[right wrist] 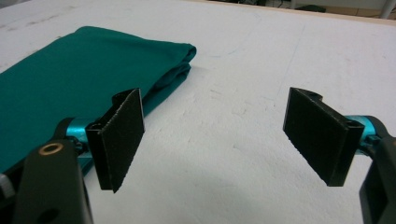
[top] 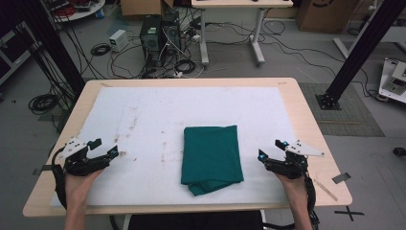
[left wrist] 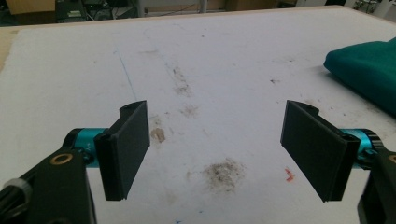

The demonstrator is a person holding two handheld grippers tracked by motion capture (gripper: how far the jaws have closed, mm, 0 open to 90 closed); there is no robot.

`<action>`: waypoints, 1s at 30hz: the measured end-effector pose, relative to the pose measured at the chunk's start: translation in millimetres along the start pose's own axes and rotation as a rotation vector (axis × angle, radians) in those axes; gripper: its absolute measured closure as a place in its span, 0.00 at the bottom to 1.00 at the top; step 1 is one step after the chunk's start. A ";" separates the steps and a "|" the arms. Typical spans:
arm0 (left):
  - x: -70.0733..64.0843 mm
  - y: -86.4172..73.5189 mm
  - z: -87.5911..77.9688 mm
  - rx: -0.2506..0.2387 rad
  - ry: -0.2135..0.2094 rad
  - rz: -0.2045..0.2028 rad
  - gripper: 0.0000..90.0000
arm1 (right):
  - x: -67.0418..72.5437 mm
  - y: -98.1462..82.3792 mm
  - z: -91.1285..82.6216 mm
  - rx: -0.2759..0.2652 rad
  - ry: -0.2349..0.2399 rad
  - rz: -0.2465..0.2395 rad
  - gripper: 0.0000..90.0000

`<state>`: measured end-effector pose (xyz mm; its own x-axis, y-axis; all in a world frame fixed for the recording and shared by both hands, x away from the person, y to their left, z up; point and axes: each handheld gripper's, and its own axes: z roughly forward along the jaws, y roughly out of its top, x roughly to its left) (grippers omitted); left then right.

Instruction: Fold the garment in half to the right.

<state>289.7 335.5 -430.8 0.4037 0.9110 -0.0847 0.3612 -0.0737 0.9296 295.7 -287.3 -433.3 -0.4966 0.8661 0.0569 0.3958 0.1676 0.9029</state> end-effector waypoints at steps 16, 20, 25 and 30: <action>-3.7 -0.1 0.7 0.012 -0.004 0.027 0.27 | 5.4 -0.6 2.7 0.009 0.025 -0.011 0.24; -4.1 -0.6 1.9 0.017 -0.007 0.028 0.27 | 5.6 -1.1 3.5 0.011 0.028 -0.010 0.24; -5.3 -1.2 3.9 0.026 -0.011 0.033 0.27 | 5.5 -2.1 4.5 0.015 0.032 -0.012 0.23; -5.9 -0.5 3.6 0.022 -0.014 0.033 0.27 | 5.8 -1.5 3.6 0.012 0.030 -0.012 0.24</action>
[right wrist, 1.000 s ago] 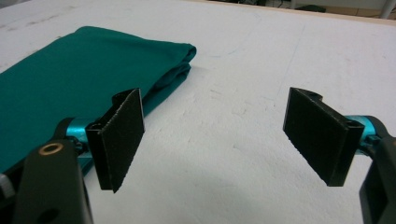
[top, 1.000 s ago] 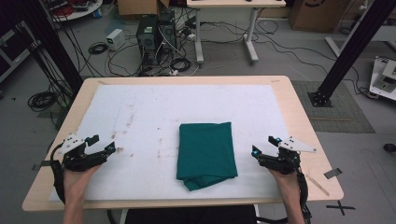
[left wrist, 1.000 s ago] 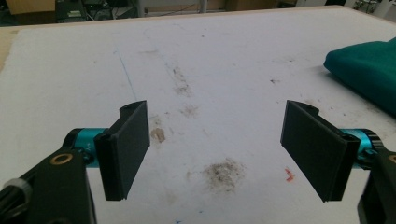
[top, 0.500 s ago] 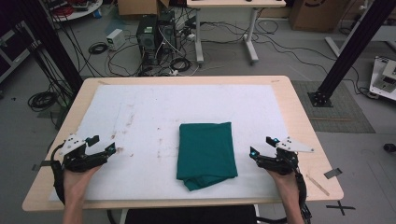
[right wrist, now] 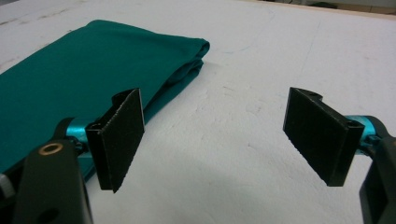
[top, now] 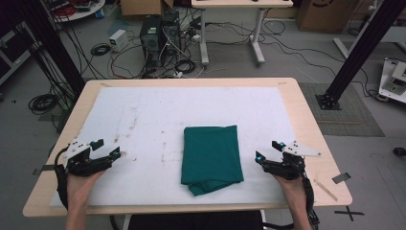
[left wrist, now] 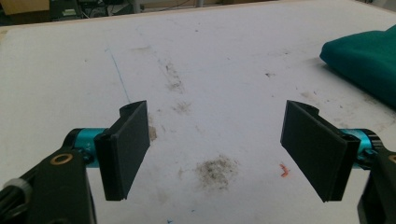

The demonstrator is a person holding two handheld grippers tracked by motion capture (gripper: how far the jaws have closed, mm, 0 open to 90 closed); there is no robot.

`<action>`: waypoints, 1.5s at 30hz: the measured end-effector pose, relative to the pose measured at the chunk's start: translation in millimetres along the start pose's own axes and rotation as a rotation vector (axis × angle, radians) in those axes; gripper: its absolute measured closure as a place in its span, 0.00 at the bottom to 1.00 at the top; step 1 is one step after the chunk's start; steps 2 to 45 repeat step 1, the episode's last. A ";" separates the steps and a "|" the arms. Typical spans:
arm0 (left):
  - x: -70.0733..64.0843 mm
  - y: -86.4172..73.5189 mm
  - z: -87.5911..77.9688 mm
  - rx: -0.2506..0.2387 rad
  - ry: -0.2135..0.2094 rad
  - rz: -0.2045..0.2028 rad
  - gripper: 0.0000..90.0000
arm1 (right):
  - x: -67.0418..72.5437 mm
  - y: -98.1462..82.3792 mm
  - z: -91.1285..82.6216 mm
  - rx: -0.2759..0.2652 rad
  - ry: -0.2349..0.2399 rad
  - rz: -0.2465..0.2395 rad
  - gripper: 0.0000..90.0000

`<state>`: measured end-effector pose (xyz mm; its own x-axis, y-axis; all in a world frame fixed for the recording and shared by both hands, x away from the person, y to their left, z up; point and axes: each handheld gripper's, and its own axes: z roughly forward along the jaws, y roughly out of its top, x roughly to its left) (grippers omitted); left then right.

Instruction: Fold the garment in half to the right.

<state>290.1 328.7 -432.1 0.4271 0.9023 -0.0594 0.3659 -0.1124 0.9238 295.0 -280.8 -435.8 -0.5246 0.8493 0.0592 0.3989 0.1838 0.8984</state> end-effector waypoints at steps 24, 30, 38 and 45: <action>0.0 0.0 -0.3 -0.005 0.002 -0.003 0.27 | 0.2 0.2 -0.4 0.001 0.001 0.002 0.23; 0.0 0.0 -0.3 -0.005 0.002 -0.003 0.27 | 0.2 0.2 -0.4 0.001 0.001 0.002 0.23; 0.0 0.0 -0.3 -0.005 0.002 -0.003 0.27 | 0.2 0.2 -0.4 0.001 0.001 0.002 0.23; 0.0 0.0 -0.3 -0.005 0.002 -0.003 0.27 | 0.2 0.2 -0.4 0.001 0.001 0.002 0.23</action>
